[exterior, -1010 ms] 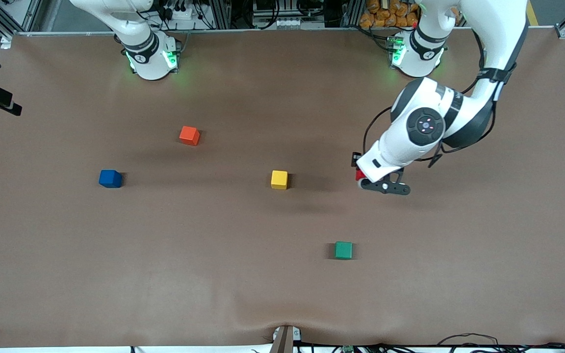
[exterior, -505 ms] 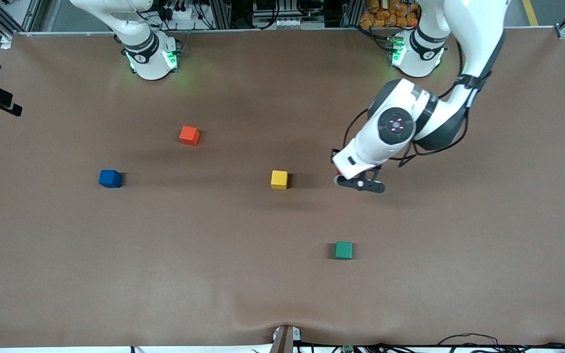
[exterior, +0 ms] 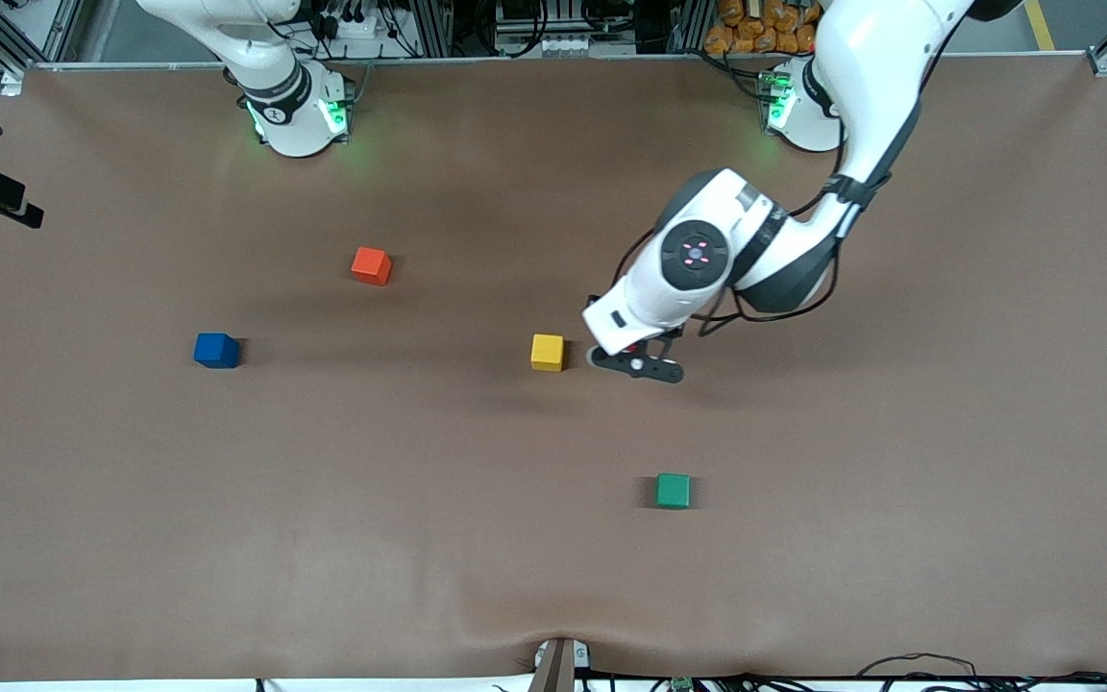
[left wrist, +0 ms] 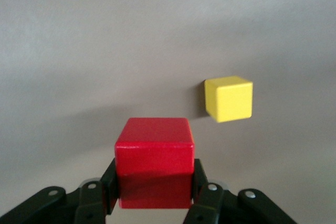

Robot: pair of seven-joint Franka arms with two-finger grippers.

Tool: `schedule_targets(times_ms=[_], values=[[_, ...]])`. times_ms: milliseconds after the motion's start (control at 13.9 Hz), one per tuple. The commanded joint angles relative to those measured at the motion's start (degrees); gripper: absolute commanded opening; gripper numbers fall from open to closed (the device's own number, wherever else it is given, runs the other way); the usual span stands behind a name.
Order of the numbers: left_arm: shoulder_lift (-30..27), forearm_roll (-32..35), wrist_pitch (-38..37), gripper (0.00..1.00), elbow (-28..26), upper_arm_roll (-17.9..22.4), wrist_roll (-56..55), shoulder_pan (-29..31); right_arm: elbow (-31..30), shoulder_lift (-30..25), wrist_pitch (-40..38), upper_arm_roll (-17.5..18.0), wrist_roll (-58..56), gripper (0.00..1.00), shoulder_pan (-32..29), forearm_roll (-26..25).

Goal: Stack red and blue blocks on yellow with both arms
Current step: 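Carry the red cube with the left gripper above the yellow cube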

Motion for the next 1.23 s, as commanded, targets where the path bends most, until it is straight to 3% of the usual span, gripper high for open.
schedule_targets(times_ms=[0,361,1154], values=[[5.2,3.1,-3.0,0.00,9.1,3.1,-4.8,-6.6,1.1,0.6,-0.8,0.7,-0.1,1.00,-1.2,0.8],[9.2,1.6,-3.9,0.00,15.1,14.8,-9.8,-20.4,1.1,0.6,-0.5,0.7,0.1,1.00,-1.2,0.9],[15.8,0.4,-4.9,0.00,20.9,16.2,-15.5,-25.0,1.4,0.6,-0.4,1.0,0.3,1.00,-0.5,0.9]])
